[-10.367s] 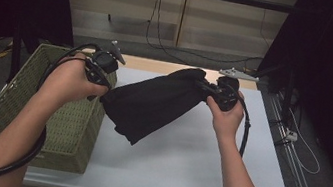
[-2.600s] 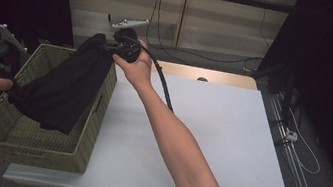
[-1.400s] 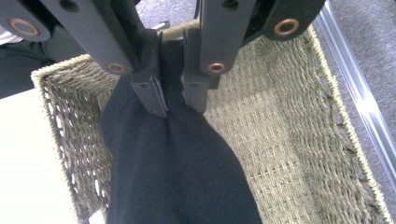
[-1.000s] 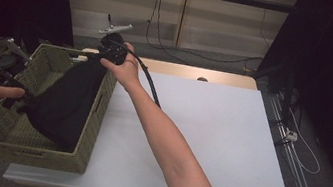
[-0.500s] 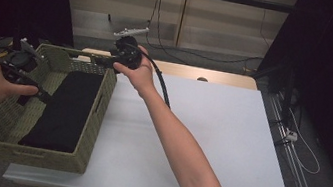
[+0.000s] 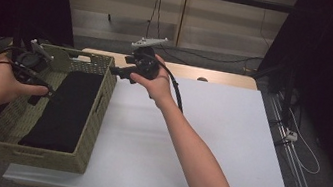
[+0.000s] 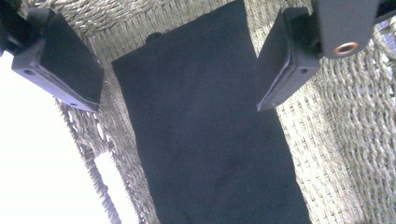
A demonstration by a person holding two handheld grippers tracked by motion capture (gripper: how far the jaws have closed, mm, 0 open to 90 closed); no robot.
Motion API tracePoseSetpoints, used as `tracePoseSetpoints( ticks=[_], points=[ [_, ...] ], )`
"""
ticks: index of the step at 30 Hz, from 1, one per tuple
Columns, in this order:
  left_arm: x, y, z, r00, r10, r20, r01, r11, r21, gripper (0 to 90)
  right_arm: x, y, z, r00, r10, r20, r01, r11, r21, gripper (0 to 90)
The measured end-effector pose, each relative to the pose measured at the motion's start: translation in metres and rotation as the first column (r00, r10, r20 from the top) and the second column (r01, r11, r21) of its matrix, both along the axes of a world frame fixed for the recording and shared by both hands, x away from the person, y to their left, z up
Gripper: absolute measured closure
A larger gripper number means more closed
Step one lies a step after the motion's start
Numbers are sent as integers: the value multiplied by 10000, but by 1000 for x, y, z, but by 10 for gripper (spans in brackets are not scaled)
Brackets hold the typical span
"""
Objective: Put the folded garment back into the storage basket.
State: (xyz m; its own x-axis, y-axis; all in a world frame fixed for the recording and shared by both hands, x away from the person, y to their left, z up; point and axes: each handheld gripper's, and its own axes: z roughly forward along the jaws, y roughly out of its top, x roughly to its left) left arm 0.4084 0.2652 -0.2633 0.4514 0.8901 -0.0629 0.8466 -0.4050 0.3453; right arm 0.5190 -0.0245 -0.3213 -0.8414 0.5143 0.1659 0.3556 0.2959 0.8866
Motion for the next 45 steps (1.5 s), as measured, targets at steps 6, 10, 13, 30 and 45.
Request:
tracePoseSetpoints(
  ticks=[6, 10, 13, 30, 45],
  points=[
    [6, -8, -5, 9995, -316, 85, 317, 9994, -165, 129, -14, -20, -1, 10000, -16, 48, 15, 9999, 119, 196],
    [8, -13, -7, 9996, -208, 215, 213, 9995, -230, 111, -22, -31, -4, 10000, -75, 53, 74, 9999, 148, 186],
    [12, -14, -8, 9971, -651, 400, 660, 9976, -231, 98, -27, -40, -8, 9998, -182, -26, 183, 9996, 228, 185],
    [19, -27, -20, 9952, -583, 783, 646, 9947, -803, 76, -54, -84, -34, 9971, -691, -307, 695, 9975, 117, 173],
    [20, -31, -23, 9840, -1201, 1313, 1365, 9828, -1246, 62, -75, -109, -48, 9947, -847, -575, 855, 9963, 122, 161]
  ],
)
